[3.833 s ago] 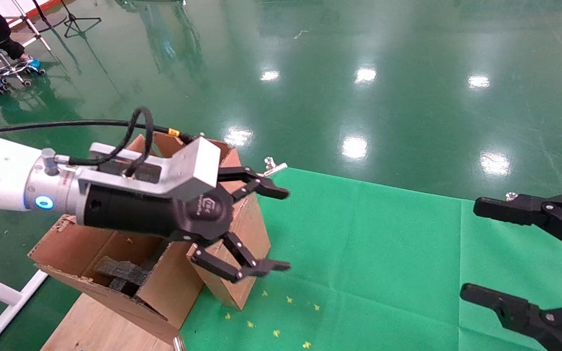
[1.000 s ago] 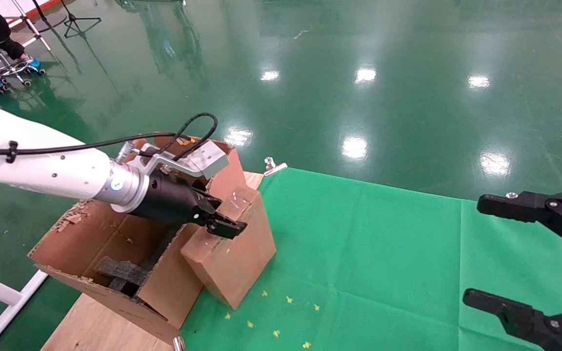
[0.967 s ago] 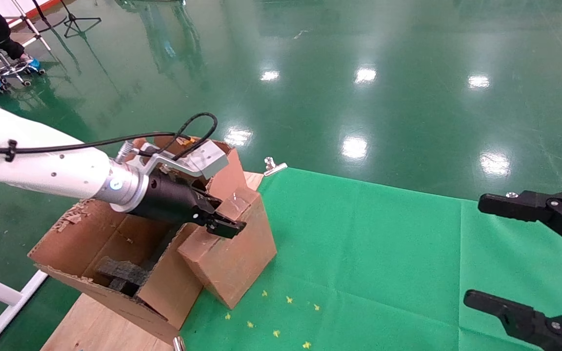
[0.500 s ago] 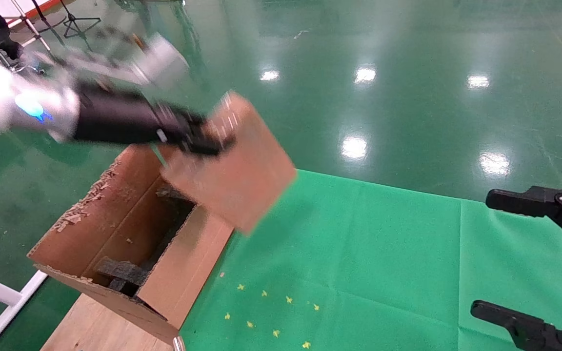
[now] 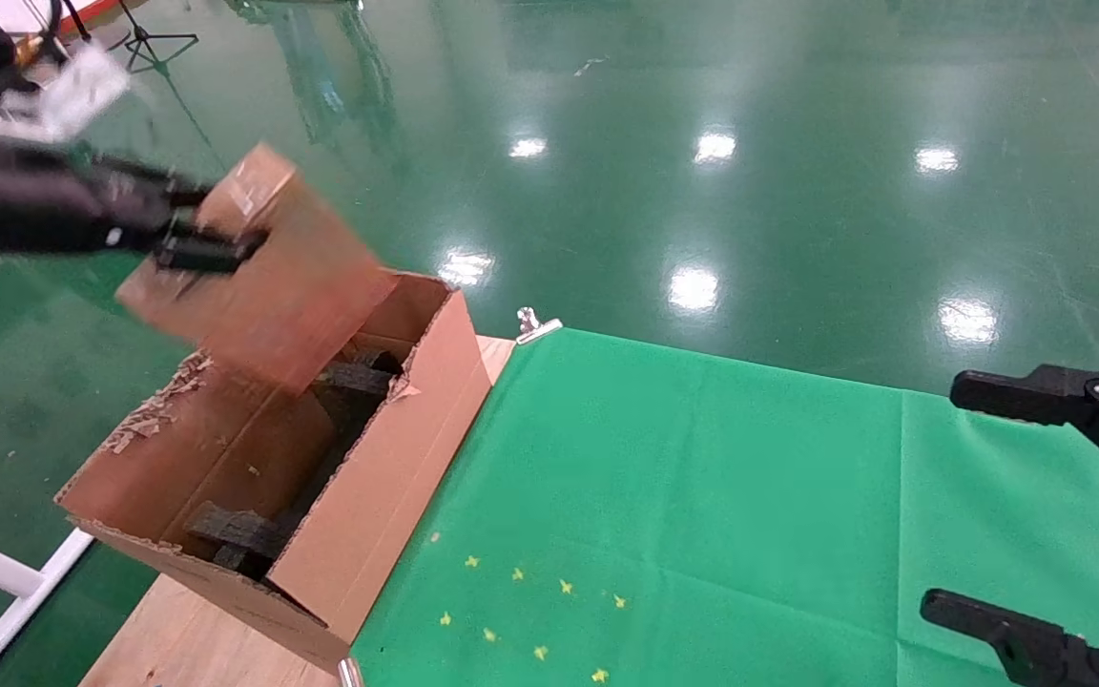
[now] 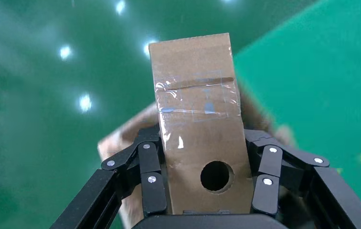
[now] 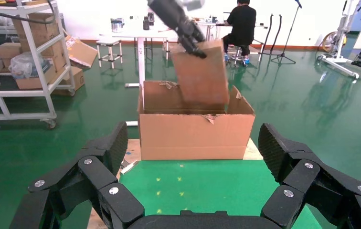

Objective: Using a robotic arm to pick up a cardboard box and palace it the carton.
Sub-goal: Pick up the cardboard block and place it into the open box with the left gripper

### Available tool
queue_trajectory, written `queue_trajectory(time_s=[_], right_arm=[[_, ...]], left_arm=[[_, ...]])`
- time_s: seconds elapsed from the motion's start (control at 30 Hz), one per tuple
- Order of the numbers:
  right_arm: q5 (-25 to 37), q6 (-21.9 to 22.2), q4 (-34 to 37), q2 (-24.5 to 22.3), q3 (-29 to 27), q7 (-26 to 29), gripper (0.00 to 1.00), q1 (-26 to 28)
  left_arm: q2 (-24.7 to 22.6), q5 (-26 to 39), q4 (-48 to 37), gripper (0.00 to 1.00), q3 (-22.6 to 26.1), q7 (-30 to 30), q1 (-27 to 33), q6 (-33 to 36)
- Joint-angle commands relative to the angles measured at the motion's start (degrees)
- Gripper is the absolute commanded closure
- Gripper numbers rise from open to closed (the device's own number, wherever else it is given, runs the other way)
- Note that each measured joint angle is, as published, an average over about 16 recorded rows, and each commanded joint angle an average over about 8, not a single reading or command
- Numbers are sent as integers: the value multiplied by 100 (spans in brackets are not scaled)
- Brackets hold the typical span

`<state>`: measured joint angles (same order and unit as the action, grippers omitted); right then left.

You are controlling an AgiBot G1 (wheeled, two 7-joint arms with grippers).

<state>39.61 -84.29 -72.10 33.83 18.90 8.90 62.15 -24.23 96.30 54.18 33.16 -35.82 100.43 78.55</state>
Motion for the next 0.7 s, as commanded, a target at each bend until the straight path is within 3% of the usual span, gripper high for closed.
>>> queue_trajectory(time_s=[0.03, 0.3, 0.7], right_arm=[[0, 0, 0, 0, 0, 0, 0, 0], [0, 0, 0, 0, 1, 0, 0, 0], [-1, 1, 0, -1, 2, -1, 0, 0]], left_arm=[[41, 68, -443, 100, 37, 377, -95, -86], [-161, 276, -2000, 100, 120, 1145, -228, -634], [-598, 789, -3487, 100, 321, 1420, -114, -1354]])
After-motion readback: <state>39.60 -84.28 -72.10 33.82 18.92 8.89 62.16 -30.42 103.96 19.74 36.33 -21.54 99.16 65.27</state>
